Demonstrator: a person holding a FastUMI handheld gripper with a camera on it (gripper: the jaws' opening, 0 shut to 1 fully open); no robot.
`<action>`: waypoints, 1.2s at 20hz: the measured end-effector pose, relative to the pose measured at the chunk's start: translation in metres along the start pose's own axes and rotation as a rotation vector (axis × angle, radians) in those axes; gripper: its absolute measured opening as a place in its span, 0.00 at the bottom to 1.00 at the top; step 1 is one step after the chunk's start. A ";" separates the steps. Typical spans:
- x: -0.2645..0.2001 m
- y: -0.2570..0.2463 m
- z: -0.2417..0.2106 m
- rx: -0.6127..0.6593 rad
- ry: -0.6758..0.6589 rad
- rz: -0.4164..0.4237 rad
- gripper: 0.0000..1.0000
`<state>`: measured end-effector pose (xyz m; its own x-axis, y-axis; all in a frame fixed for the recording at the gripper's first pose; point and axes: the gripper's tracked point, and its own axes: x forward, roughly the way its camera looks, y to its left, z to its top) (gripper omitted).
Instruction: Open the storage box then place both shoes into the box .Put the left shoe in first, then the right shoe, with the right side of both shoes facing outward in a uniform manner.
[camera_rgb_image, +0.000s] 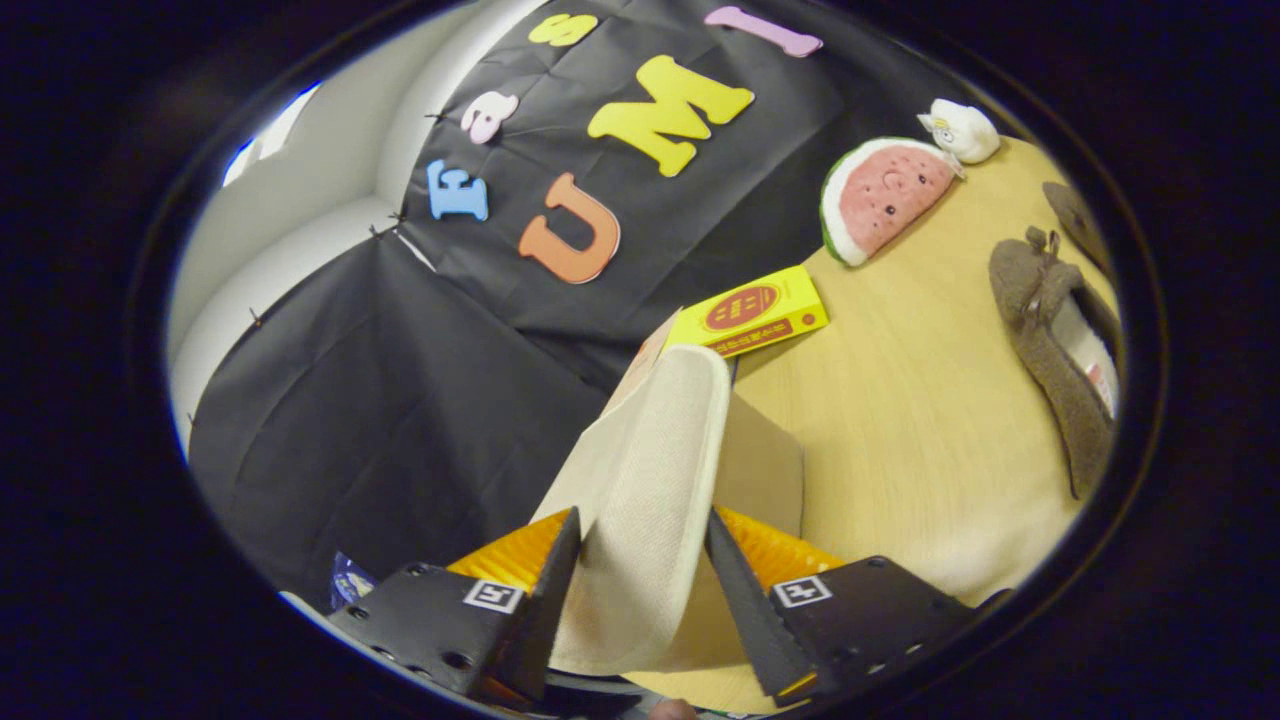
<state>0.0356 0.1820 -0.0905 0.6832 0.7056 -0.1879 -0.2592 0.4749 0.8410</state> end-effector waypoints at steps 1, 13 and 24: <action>-0.002 0.000 0.004 0.007 -0.007 0.003 0.72; -0.017 0.053 0.048 -0.086 -0.049 -0.004 0.01; 0.032 0.222 0.061 -0.451 0.011 0.010 0.01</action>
<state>0.0411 0.2778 0.1210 0.6727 0.7156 -0.1884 -0.5391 0.6483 0.5377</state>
